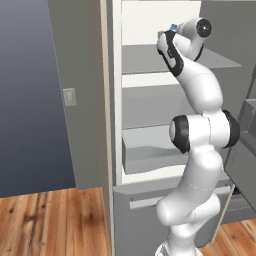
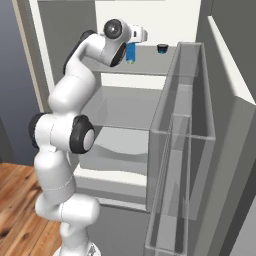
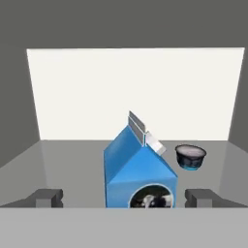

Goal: Take out the milk from the fridge and place it on the tray on the counter. Then take the sugar cube near the tray and place it in the tray.

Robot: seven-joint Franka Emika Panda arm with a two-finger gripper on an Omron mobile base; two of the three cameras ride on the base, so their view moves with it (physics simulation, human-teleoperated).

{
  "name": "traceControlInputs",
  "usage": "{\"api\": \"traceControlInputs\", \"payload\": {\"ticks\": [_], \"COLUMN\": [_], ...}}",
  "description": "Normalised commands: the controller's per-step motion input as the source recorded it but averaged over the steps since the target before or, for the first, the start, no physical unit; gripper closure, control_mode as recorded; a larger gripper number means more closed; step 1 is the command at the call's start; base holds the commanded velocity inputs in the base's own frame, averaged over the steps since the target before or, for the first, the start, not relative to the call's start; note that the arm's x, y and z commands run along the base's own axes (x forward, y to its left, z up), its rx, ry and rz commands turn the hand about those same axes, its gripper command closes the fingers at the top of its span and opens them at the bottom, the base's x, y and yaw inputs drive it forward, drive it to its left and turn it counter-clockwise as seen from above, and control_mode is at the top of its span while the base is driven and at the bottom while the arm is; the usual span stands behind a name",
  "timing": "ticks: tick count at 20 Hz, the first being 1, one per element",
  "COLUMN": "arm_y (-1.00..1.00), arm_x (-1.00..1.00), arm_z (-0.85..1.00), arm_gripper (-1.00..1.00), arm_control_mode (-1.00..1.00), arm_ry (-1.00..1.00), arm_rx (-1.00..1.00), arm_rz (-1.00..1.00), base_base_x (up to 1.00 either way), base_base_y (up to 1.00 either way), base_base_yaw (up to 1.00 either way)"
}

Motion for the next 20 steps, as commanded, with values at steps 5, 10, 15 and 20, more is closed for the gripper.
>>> {"api": "traceControlInputs", "payload": {"ticks": [5, 10, 15, 20], "arm_y": [-0.05, -0.11, 0.00, 0.00], "arm_x": [0.22, 0.18, 0.16, 0.00], "arm_z": [0.00, 0.00, -0.03, 0.00], "arm_gripper": [-1.00, -1.00, 1.00, 1.00], "arm_control_mode": [-1.00, -1.00, -1.00, -1.00], "arm_ry": [0.00, 0.00, 0.00, -0.01], "arm_rx": [0.00, 0.00, 0.00, 0.00], "arm_rz": [0.00, 0.00, 0.00, 0.00], "base_base_x": [0.00, 0.00, 0.00, 0.00], "base_base_y": [0.00, 0.00, 0.00, 0.00], "base_base_yaw": [0.00, 0.00, 0.00, 0.00]}}
